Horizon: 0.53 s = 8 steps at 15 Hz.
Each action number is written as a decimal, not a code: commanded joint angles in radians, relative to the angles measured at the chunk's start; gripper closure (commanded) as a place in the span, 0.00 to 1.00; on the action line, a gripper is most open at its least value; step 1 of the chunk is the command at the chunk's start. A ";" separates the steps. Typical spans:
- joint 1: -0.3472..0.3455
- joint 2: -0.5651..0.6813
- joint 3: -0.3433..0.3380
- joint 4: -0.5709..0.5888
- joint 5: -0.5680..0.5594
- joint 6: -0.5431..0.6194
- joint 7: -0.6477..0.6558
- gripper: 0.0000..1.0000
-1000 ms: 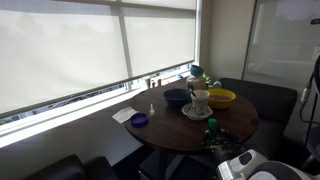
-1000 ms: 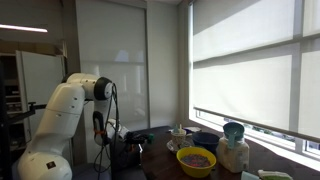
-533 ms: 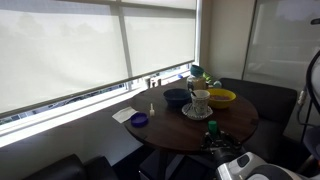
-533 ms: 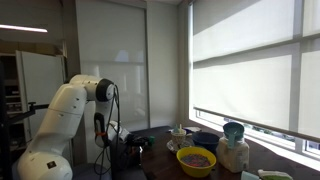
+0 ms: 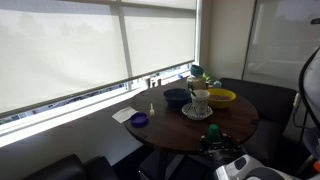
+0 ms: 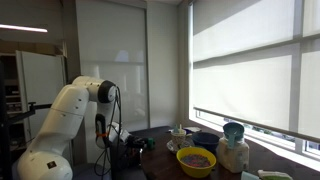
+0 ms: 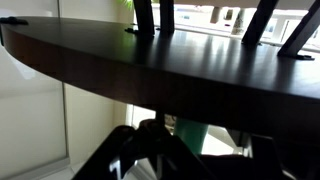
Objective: Remove the green block from the blue bowl and put it on the table
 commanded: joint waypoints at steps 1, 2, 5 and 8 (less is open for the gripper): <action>0.025 0.022 -0.018 0.027 -0.011 -0.021 0.003 0.07; 0.026 0.019 -0.017 0.027 -0.009 -0.023 0.004 0.01; 0.033 0.003 -0.016 0.022 -0.004 -0.049 0.003 0.00; 0.038 -0.019 -0.012 0.011 0.005 -0.098 0.005 0.00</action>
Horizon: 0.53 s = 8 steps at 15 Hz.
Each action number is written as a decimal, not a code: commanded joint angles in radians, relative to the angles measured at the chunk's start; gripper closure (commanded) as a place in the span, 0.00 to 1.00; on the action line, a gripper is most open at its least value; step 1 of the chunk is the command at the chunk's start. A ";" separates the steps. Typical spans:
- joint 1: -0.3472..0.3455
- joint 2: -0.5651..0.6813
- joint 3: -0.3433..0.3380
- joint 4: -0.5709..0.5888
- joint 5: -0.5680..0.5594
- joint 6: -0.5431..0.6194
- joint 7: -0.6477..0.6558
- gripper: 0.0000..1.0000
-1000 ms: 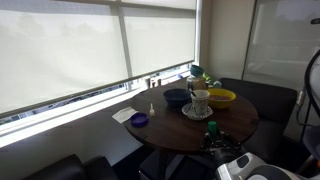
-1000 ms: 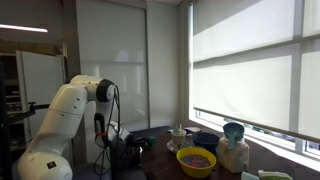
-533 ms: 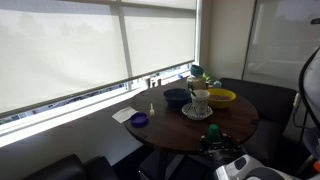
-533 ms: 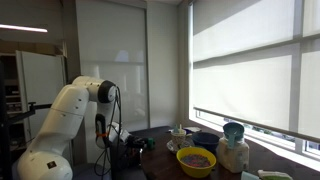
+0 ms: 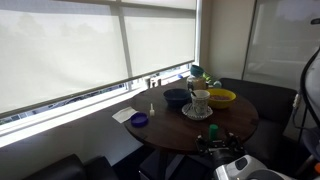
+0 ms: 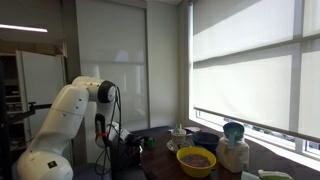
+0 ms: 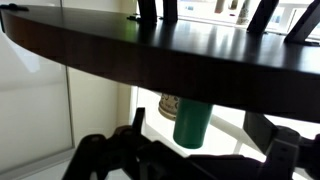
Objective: Remove the green block from the blue bowl and put it on the table
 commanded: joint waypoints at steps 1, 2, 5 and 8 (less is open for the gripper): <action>0.025 -0.034 -0.007 -0.006 0.009 -0.068 0.006 0.00; 0.027 -0.044 -0.005 -0.010 0.011 -0.090 0.007 0.00; 0.030 -0.103 0.005 -0.027 0.014 -0.153 0.014 0.00; 0.005 -0.228 0.025 -0.069 0.023 -0.137 0.031 0.00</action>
